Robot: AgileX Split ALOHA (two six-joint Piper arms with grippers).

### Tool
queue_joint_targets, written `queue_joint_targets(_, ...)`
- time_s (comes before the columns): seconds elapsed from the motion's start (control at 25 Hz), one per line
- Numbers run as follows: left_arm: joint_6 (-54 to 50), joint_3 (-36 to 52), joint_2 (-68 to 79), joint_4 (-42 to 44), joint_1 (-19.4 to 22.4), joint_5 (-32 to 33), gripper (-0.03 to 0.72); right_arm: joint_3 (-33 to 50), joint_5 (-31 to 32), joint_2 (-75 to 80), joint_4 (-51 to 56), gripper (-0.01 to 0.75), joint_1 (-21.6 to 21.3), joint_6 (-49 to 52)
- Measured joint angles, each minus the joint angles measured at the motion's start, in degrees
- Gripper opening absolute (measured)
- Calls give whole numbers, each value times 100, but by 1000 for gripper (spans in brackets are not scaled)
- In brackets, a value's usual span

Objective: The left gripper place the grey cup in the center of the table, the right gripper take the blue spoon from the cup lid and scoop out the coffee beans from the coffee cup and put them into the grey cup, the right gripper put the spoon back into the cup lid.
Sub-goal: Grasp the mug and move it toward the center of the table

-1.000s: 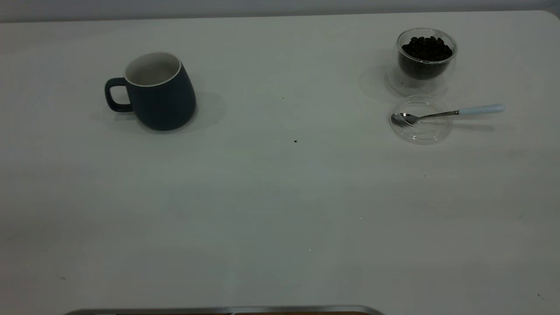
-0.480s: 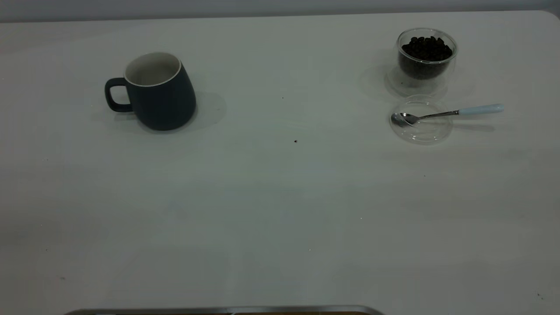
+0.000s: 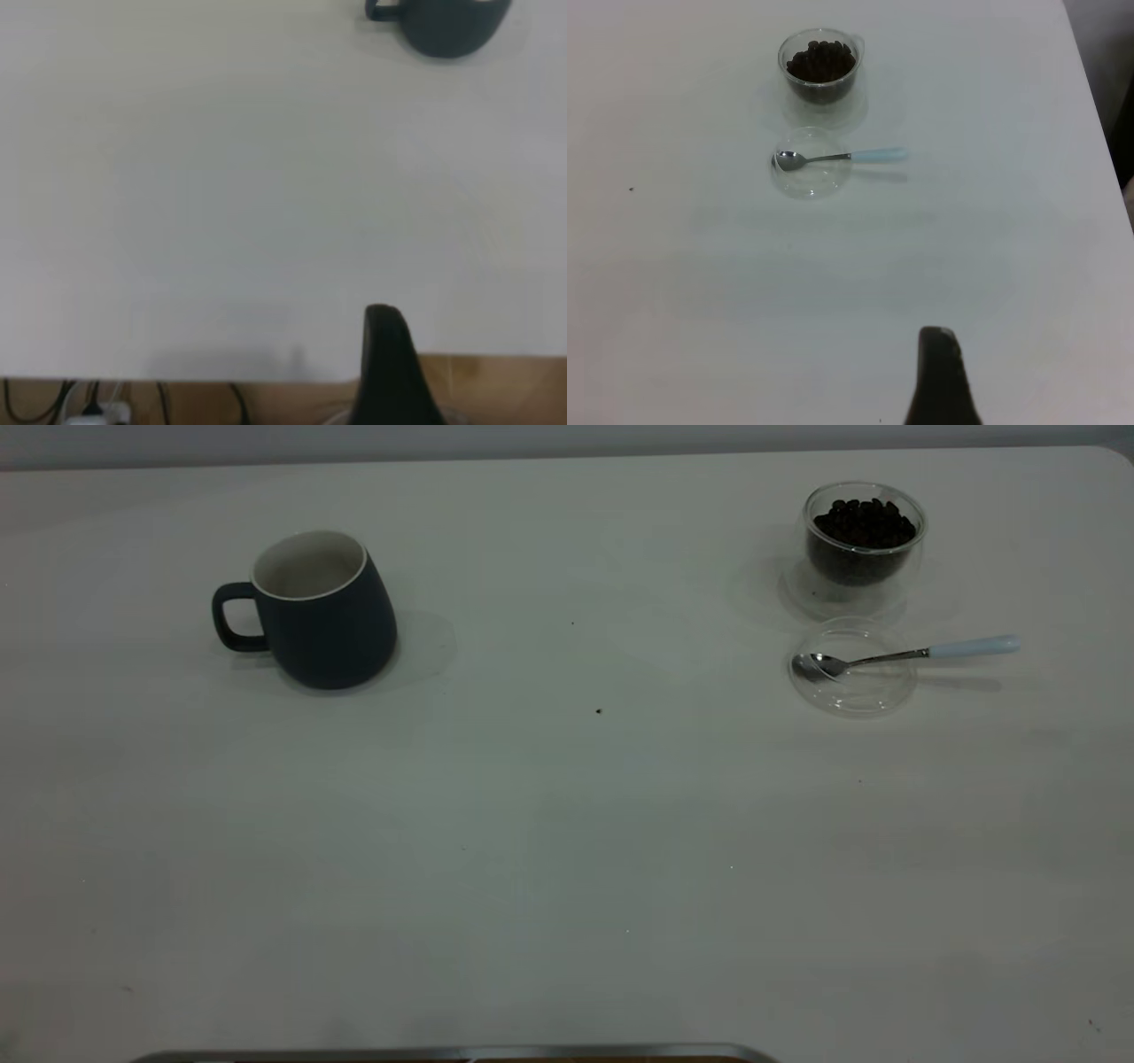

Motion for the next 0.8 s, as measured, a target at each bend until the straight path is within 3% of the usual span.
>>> queue_joint_targets(0.16, 612, -389, 1578, 8, 0, -841, 555, 0, 0, 0, 0, 585, 0, 0)
queue_joint_targets(0.36, 1408, -1307, 3479, -2, 0, -1236, 555, 0, 0, 0, 0, 585, 0, 7)
queue_joint_targets(0.56, 2152, -2542, 5372, -2, 2, -1318, 555, 0, 0, 0, 0, 585, 0, 2)
queue_joint_targets(0.8, 4039, -3837, 7214, -157, 2, -1038, 555, 0, 0, 0, 0, 585, 0, 2)
